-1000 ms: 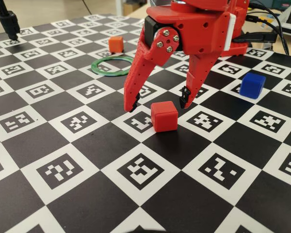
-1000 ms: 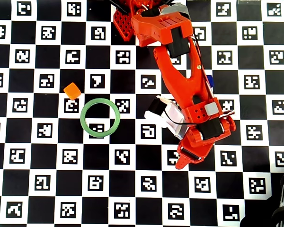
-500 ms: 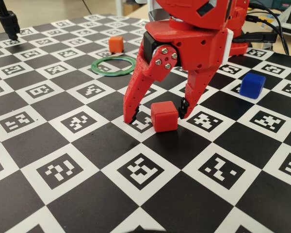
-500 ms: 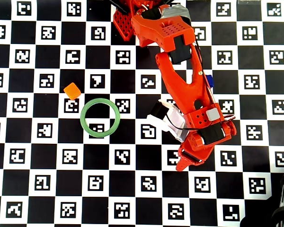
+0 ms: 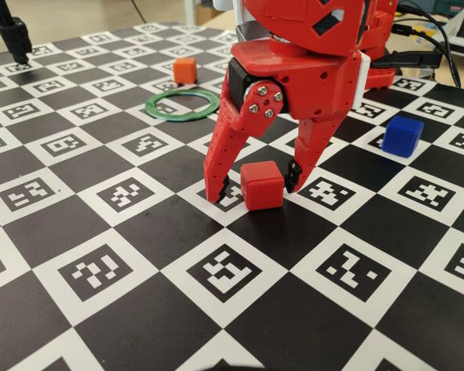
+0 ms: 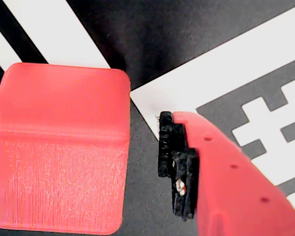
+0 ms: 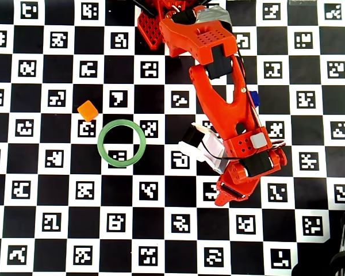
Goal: Grab the red cube then put it in the green circle then put the blue cube on top and finally the orange cube on top
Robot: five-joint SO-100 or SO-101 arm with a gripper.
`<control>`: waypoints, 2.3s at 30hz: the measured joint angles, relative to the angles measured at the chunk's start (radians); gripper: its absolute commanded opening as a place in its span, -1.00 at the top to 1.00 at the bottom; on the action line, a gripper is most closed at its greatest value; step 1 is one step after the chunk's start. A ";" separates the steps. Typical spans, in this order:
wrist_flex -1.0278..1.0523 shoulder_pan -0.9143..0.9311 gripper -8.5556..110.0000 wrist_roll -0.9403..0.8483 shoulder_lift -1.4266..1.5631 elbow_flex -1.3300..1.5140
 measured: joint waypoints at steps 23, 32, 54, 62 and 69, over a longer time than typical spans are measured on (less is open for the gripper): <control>0.000 0.009 0.73 -0.041 0.000 0.000; 0.040 0.020 0.74 -0.104 0.000 0.000; 0.313 0.354 0.77 -0.762 0.505 0.201; 0.325 0.538 0.77 -1.020 0.666 0.307; 0.325 0.650 0.77 -1.178 0.790 0.391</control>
